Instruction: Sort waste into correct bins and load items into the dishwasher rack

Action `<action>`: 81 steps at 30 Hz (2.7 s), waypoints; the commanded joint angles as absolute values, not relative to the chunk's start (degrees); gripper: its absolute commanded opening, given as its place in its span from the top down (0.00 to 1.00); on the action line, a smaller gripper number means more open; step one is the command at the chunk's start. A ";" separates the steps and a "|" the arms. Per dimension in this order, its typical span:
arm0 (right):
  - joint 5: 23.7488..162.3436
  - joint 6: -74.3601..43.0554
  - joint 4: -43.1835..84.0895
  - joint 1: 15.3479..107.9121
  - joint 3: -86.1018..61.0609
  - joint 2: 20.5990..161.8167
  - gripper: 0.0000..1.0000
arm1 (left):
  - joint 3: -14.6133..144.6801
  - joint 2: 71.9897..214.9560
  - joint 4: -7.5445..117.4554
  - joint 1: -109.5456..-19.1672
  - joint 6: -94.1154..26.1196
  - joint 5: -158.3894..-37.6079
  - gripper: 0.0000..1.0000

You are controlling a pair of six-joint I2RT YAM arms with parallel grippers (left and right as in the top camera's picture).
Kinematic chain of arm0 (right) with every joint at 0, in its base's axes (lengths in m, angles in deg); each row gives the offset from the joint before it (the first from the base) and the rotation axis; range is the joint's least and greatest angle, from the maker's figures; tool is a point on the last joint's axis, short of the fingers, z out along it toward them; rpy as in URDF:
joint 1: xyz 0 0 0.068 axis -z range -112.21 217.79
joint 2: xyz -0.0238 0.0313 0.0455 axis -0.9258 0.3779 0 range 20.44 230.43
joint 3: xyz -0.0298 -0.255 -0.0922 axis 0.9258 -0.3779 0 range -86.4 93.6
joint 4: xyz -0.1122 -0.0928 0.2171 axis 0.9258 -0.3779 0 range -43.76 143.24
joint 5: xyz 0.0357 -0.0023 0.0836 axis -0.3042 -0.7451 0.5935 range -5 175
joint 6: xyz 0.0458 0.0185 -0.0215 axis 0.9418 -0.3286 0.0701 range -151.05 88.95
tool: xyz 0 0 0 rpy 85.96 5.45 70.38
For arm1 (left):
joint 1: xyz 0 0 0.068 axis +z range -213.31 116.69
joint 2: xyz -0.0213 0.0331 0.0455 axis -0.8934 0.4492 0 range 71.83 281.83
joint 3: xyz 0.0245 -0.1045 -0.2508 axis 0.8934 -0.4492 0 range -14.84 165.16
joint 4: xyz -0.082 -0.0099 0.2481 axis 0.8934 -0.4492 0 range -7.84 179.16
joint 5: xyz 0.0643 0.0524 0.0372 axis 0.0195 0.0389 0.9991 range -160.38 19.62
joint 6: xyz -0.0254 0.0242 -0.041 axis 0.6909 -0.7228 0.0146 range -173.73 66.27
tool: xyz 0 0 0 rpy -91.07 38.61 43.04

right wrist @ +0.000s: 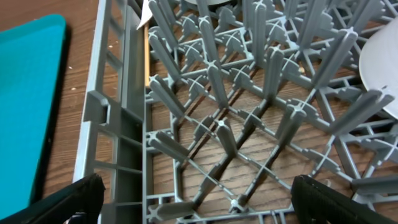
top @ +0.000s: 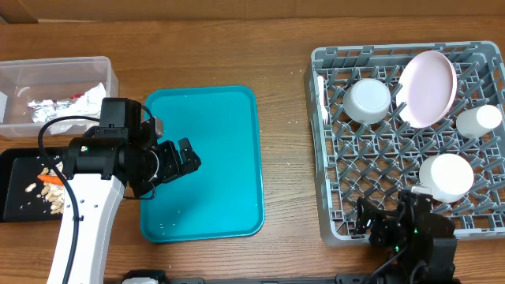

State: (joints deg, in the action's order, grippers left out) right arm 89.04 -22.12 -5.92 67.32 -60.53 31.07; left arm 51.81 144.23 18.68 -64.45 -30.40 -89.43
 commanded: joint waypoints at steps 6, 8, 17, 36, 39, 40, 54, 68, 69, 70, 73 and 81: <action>87.86 -22.60 -5.31 67.56 -60.79 28.84 0.00 | 51.68 144.18 18.75 -64.74 -31.91 -89.23 0.00; 86.72 -22.56 -3.99 67.56 -60.84 28.42 0.00 | 51.68 144.18 18.75 -64.74 -31.91 -89.23 0.00; 87.77 -22.58 16.40 67.56 -61.14 27.02 0.00 | 51.68 144.18 18.75 -64.74 -31.91 -89.23 0.00; 101.21 -26.43 48.64 72.33 -84.38 20.60 0.00 | 51.68 144.18 18.75 -64.74 -31.91 -89.23 0.00; 99.09 -26.43 51.59 72.37 -85.93 20.58 0.00 | 51.68 144.18 18.75 -64.74 -31.91 -89.23 0.00; 97.71 -26.60 51.83 72.37 -85.95 20.58 0.00 | 51.68 144.18 18.75 -64.74 -31.91 -89.23 0.00; 93.10 -26.80 49.21 72.37 -85.95 20.58 0.00 | 51.68 144.18 18.75 -64.74 -31.91 -89.23 0.00; 93.14 -26.80 49.25 72.48 -85.95 20.60 0.00 | 51.68 144.18 18.75 -64.74 -31.91 -89.23 0.00; 93.14 -26.80 49.25 72.48 -85.95 20.60 0.00 | 51.68 144.18 18.75 -64.74 -31.91 -89.23 0.00; 93.14 -26.80 49.25 72.48 -85.95 20.60 0.00 | 51.68 144.18 18.75 -64.74 -31.91 -89.23 0.00; 93.14 -26.80 49.25 72.48 -85.95 20.60 0.00 | 51.68 144.18 18.75 -64.74 -31.91 -89.23 0.00; 93.14 -26.80 49.27 72.48 -85.95 20.60 0.00 | 51.68 144.18 18.75 -64.74 -31.91 -89.23 0.00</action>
State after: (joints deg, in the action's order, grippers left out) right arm 93.56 -26.58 48.99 71.94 -85.34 21.28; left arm 51.81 144.23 18.68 -64.45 -30.40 -89.43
